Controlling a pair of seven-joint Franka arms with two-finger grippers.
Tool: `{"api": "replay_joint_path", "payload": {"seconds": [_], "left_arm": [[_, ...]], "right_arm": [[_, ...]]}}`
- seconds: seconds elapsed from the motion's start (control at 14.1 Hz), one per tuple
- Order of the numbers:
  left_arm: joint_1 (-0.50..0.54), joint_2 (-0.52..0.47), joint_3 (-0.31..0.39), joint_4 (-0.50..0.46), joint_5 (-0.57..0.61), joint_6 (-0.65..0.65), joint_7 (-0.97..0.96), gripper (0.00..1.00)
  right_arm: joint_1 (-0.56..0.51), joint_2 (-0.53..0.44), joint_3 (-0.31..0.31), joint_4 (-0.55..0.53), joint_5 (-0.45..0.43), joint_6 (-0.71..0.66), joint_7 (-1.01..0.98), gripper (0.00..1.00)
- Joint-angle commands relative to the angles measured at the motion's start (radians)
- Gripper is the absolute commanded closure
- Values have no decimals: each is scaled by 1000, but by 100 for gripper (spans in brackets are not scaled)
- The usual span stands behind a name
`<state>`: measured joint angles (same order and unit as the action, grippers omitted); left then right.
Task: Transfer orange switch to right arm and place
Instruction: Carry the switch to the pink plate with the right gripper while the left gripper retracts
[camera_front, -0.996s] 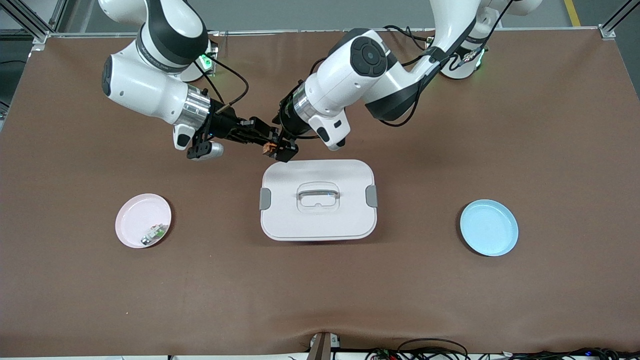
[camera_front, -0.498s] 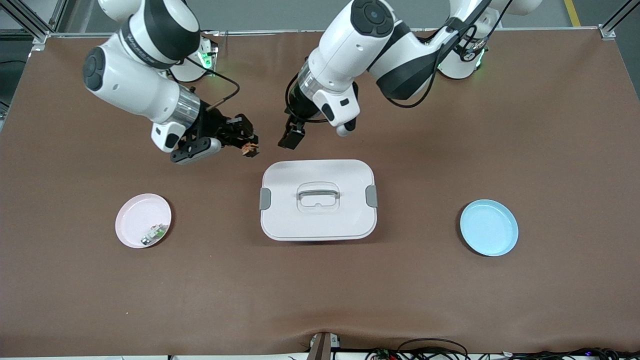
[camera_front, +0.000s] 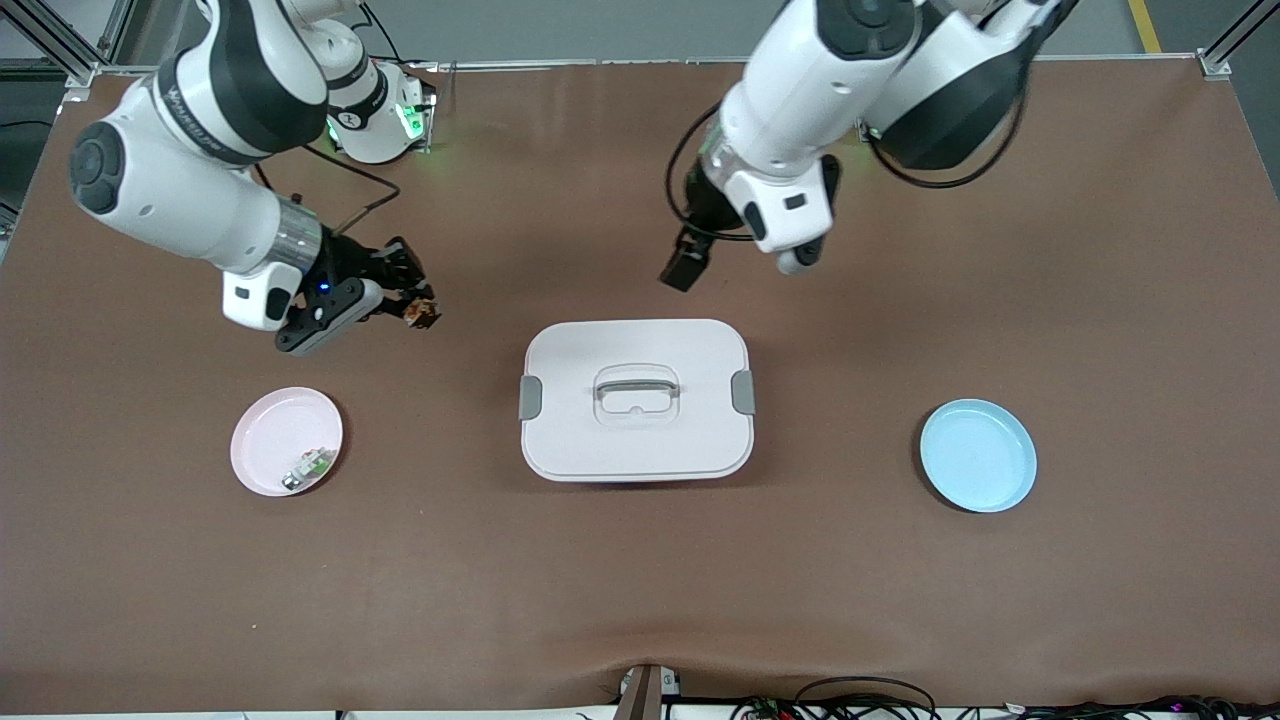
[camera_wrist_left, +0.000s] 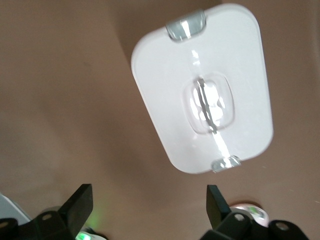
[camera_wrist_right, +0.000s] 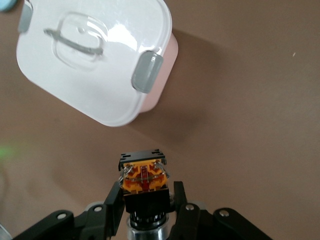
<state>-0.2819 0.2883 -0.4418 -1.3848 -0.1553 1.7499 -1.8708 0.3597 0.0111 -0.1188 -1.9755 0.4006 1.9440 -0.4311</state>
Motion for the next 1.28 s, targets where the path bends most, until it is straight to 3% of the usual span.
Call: {"api": "replay_joint_path", "payload": {"seconds": [0.0, 0.14, 0.5, 0.85, 1.21], "left_arm": [[105, -58, -5, -17, -49, -146, 190, 0], [186, -75, -6, -20, -67, -249, 324, 0], [421, -176, -5, -126, -107, -328, 790, 0], [653, -193, 1, -134, -67, -463, 1325, 0], [665, -212, 3, -126, 129, -431, 1591, 0]], "right_arm": [[-82, 23, 13, 17, -61, -31, -167, 100], [-105, 29, 13, 18, -149, -30, -225, 100], [-114, 56, 13, 17, -345, 25, -313, 100], [-185, 99, 13, 6, -348, 108, -523, 100], [-237, 125, 14, -66, -345, 263, -699, 100]]}}
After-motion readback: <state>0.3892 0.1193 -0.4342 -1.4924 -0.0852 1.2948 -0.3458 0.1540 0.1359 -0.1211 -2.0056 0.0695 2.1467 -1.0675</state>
